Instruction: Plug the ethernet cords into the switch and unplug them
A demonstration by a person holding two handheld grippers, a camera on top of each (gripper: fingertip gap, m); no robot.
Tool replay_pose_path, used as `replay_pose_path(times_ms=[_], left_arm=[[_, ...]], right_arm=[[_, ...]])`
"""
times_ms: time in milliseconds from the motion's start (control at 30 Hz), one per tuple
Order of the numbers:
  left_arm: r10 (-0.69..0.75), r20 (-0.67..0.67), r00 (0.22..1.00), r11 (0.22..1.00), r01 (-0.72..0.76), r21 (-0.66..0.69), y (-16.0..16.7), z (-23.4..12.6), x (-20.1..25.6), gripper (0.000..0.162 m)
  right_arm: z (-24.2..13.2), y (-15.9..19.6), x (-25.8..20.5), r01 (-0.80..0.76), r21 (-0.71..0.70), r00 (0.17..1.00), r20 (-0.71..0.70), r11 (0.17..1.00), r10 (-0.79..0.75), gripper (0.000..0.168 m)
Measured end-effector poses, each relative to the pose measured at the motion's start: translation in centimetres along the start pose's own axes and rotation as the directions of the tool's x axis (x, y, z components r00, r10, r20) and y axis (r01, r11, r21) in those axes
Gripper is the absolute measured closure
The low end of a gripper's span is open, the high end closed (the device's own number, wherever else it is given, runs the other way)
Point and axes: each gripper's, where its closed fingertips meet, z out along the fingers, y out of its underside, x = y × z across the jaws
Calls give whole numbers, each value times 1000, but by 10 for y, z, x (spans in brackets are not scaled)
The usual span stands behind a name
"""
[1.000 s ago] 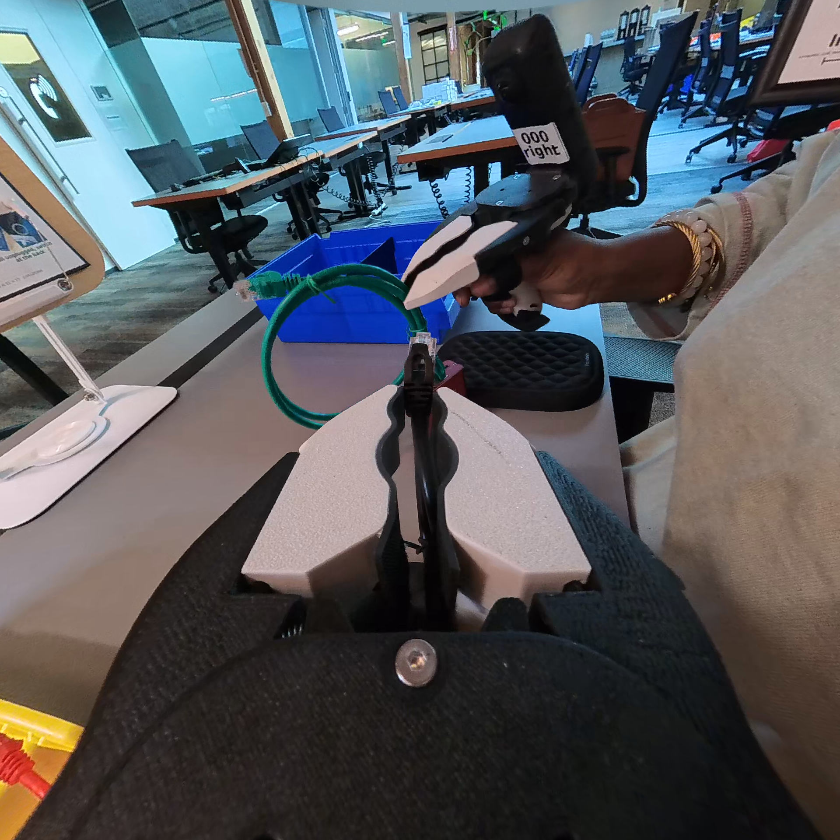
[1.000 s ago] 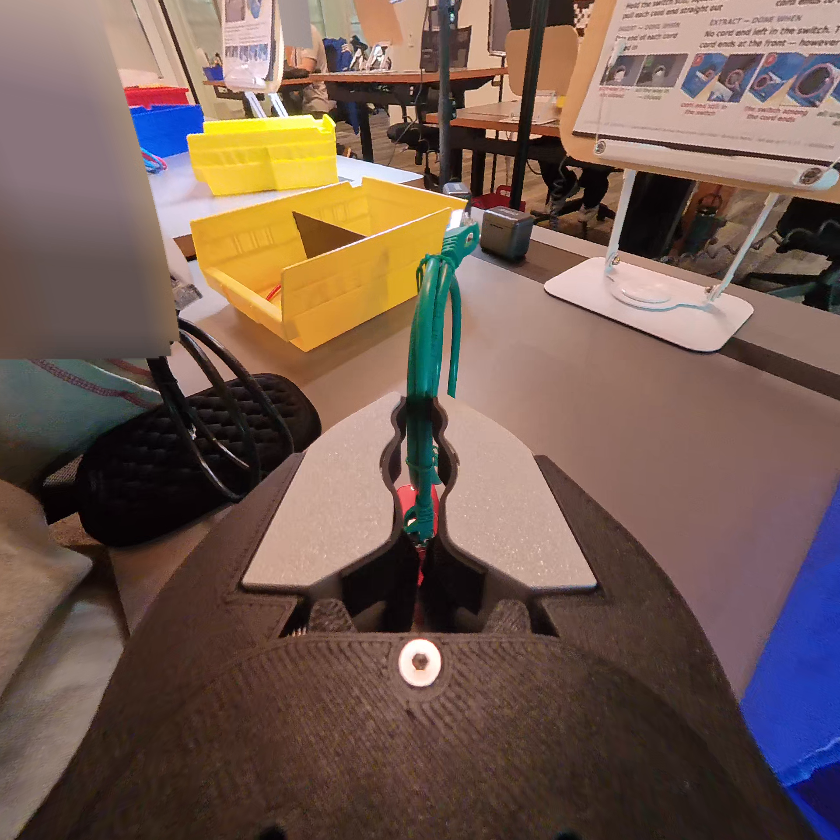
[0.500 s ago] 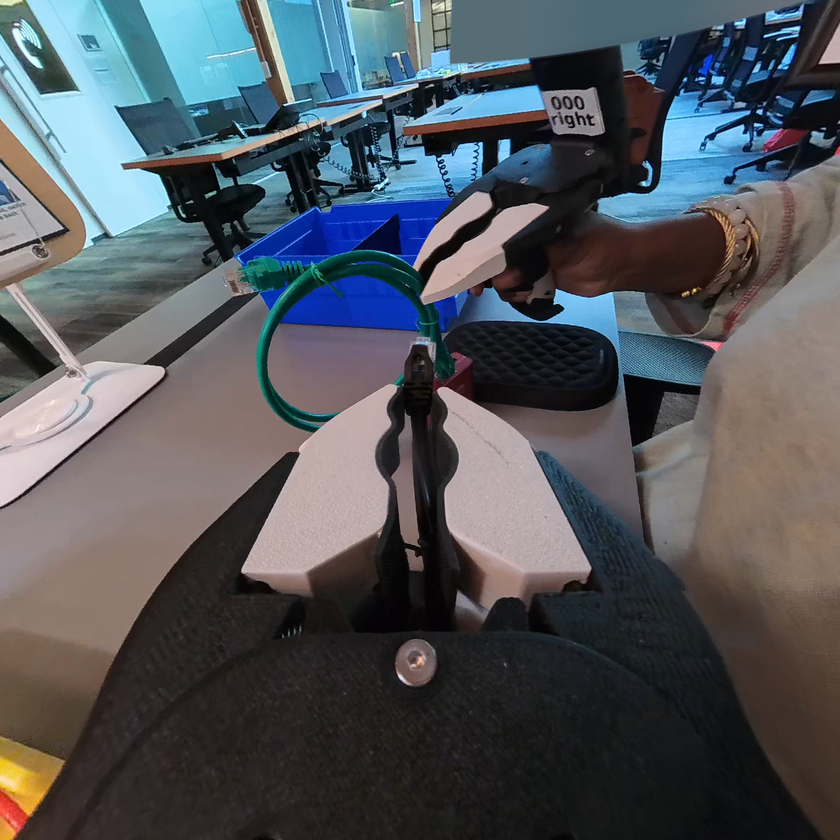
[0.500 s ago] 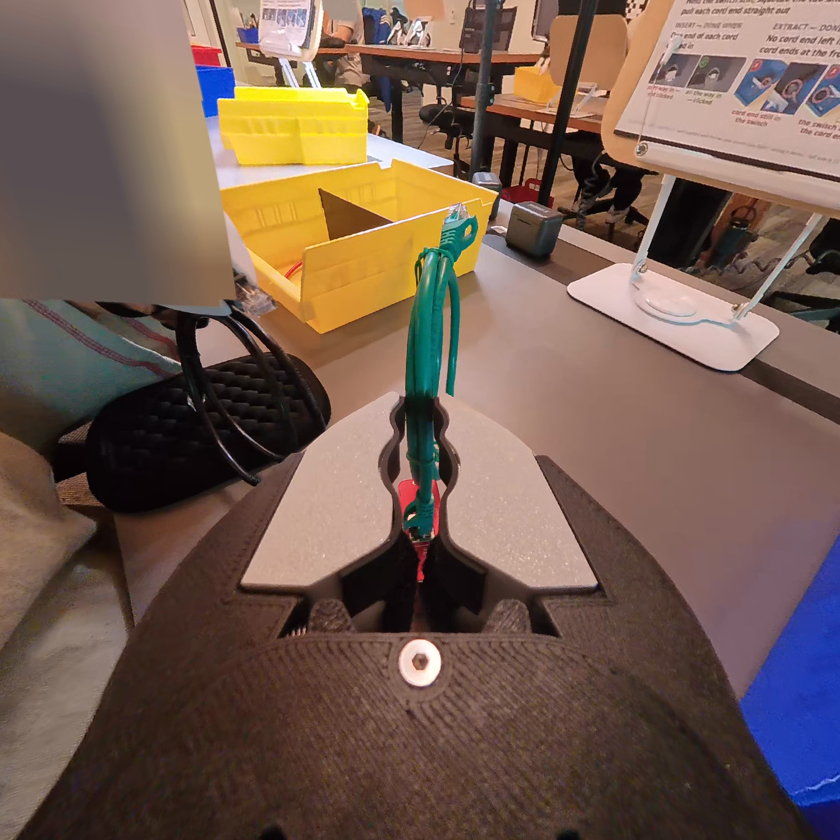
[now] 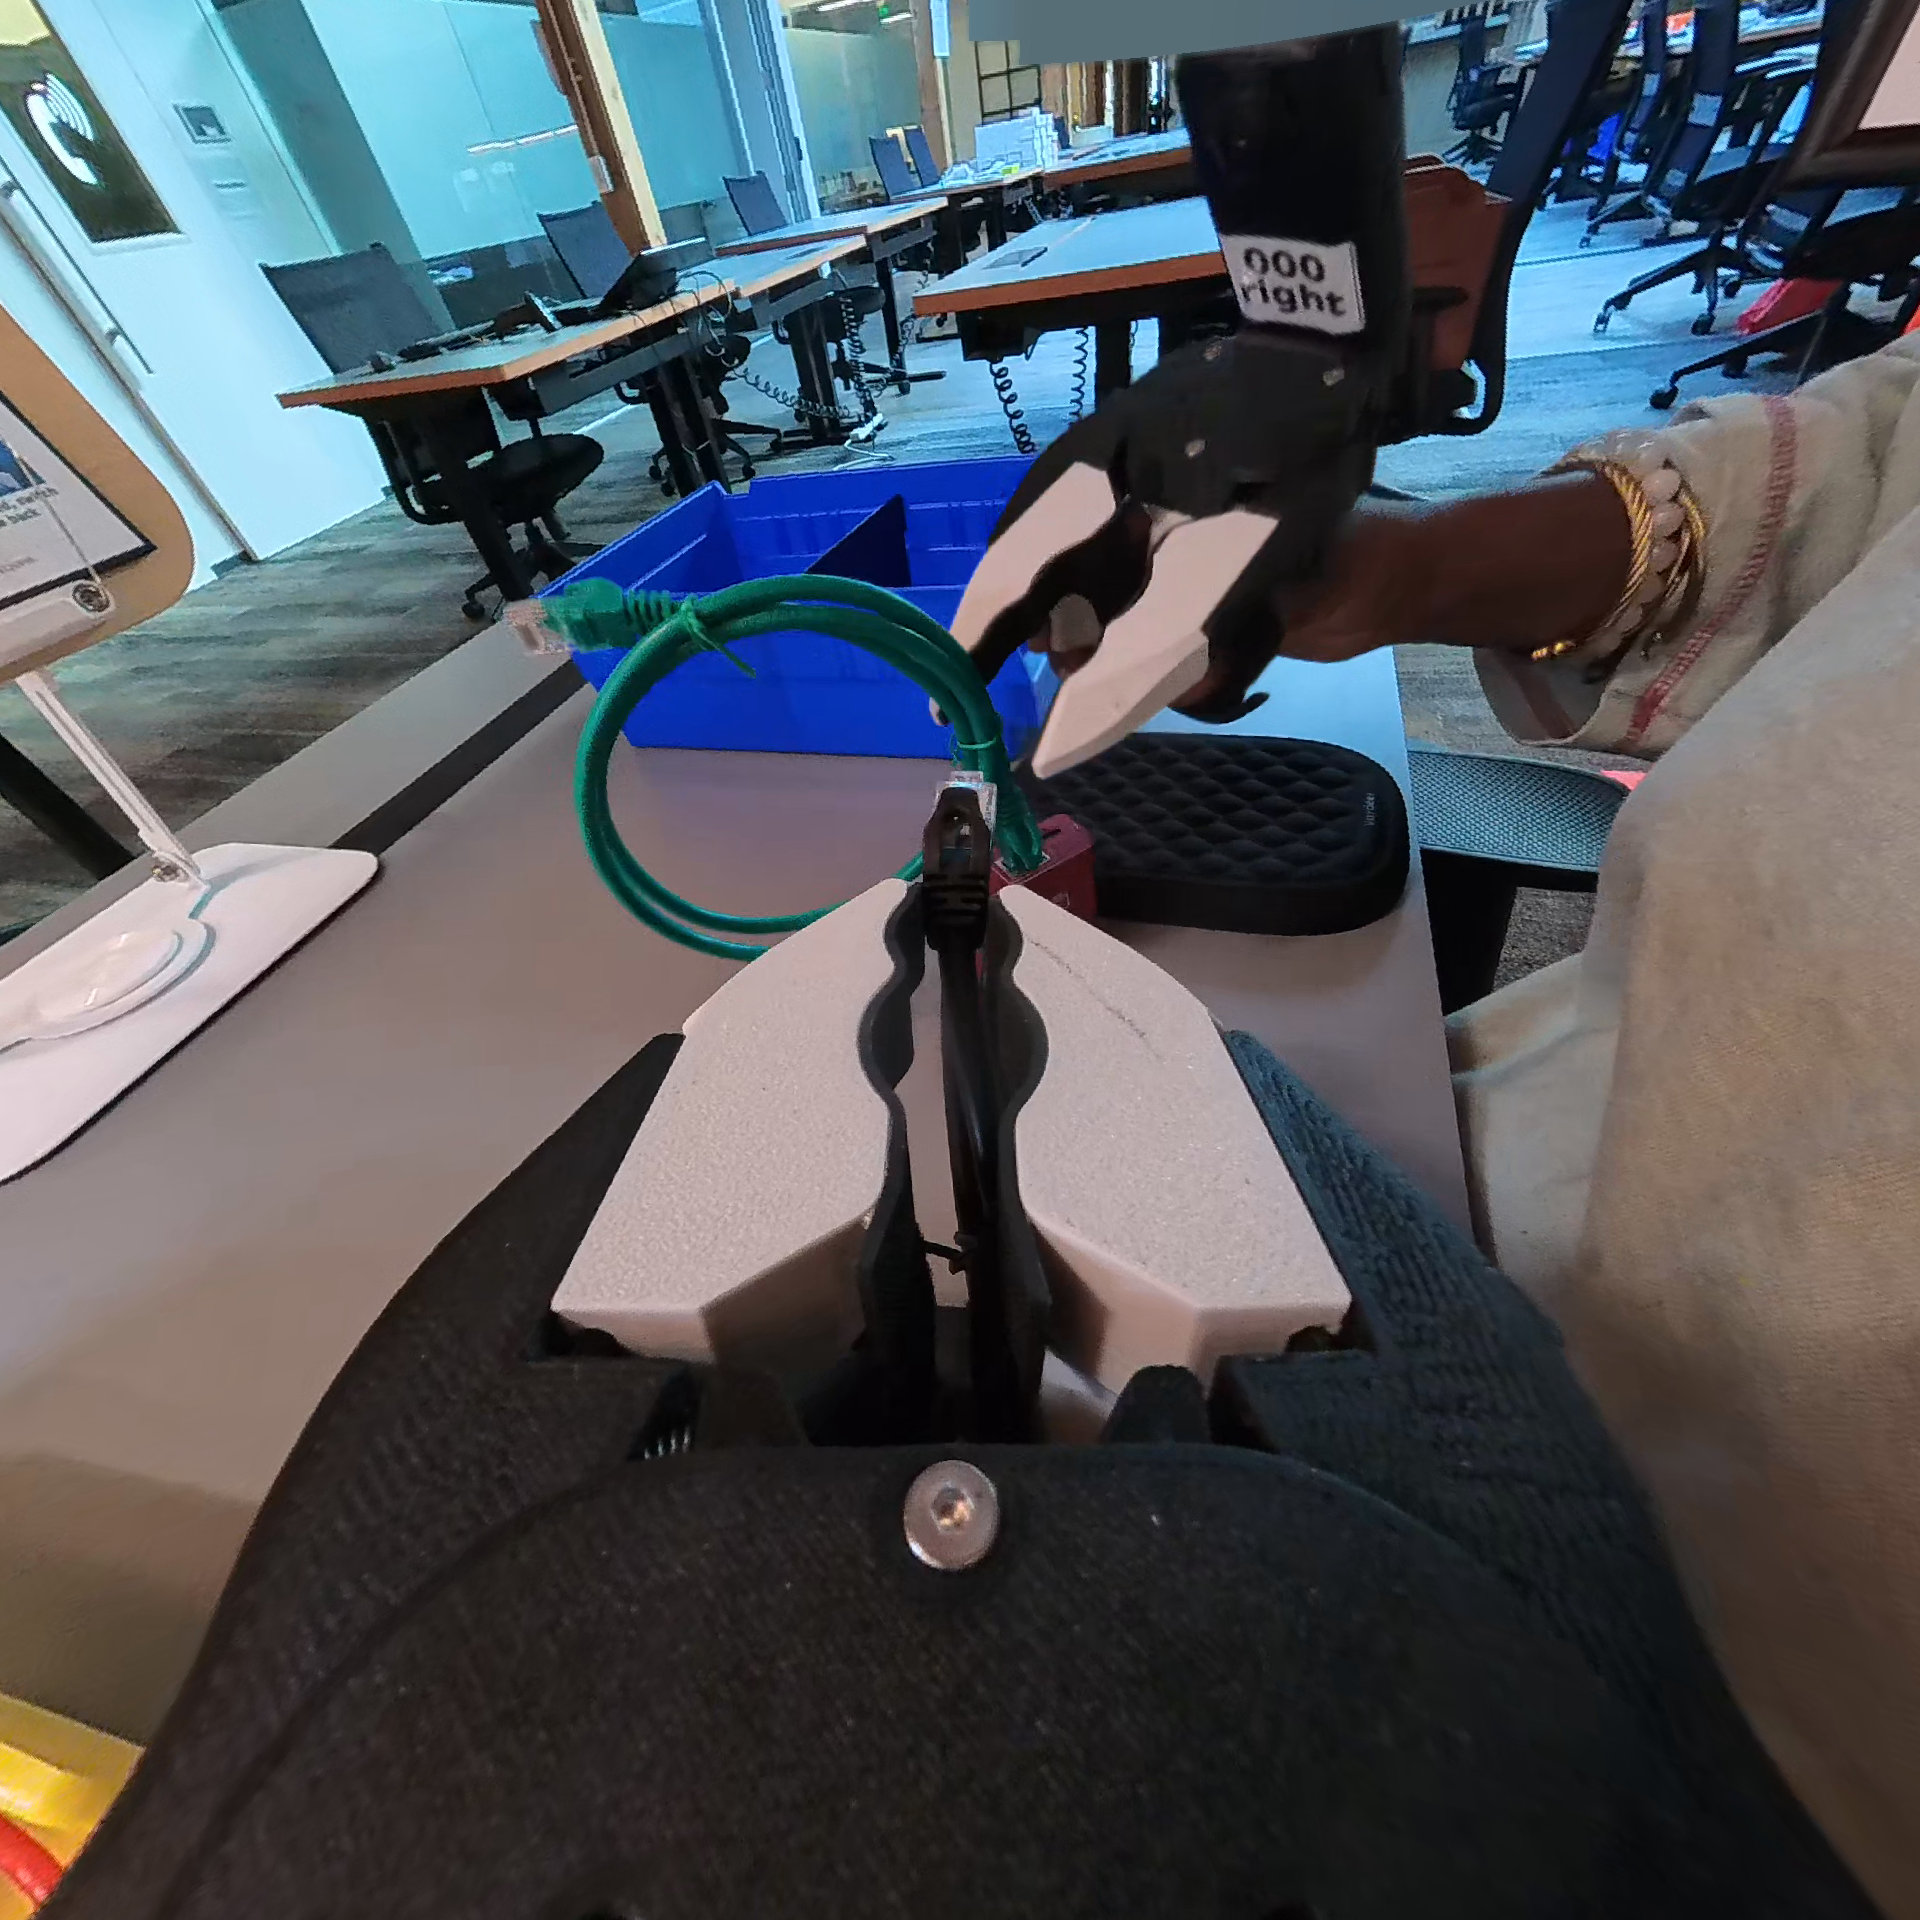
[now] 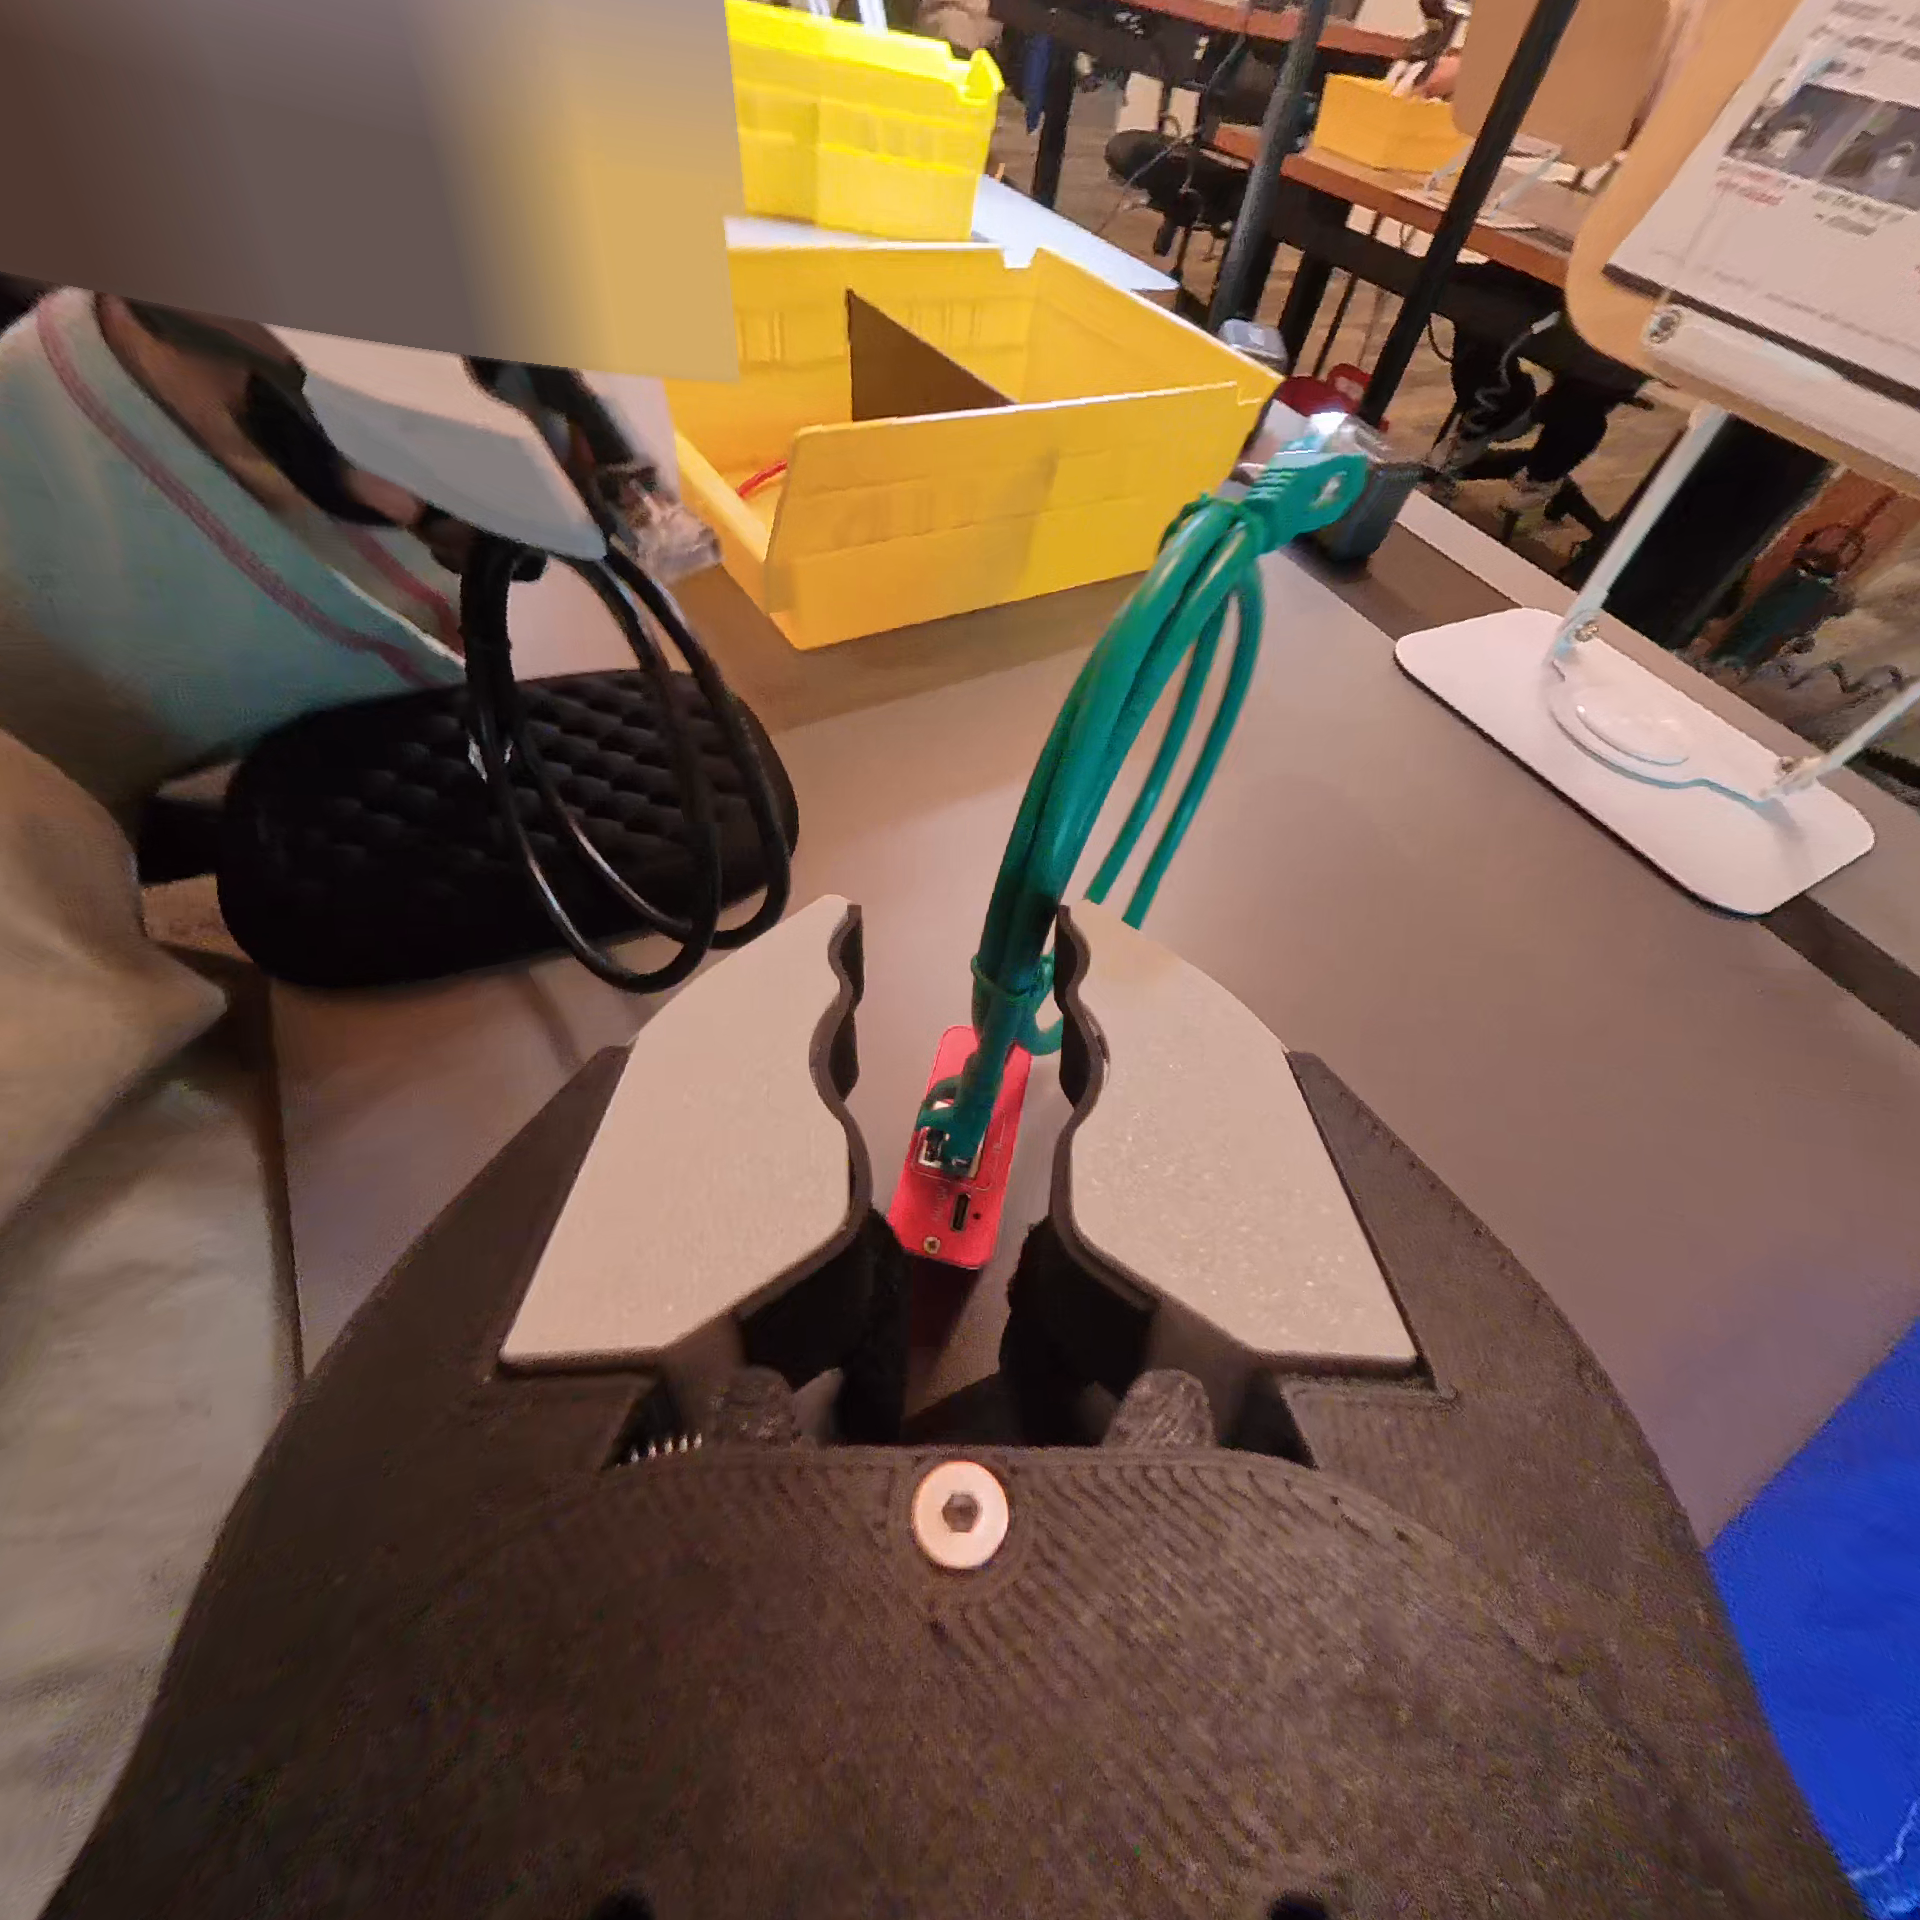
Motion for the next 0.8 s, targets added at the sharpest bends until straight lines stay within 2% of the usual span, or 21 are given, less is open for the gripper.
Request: replay_pose_path(times_ms=[167,333,467,633,700,800], left_arm=[[3,-3,1000,1000,-3,2,0,1,1,151],[3,3,1000,1000,-3,4,0,-1,0,151],[-1,4,1000,1000,0,10,0,-1,-1,151],[-2,-3,1000,1000,2,15,0,0,0,151],[0,-2,1000,1000,0,16,0,-1,0,151],[-1,1,1000,1000,1,19,0,-2,0,151]], right_arm=[[6,7,-8,102,-8,995,7,995,-102,134],[15,29,-13,131,-147,991,0,980,-132,119],[18,51,-12,112,-300,987,-75,947,-140,104],[19,59,-6,194,-363,958,-129,911,-256,120],[20,58,-8,241,-368,952,-93,898,-293,123],[21,56,-14,403,-373,904,17,836,-428,131]])
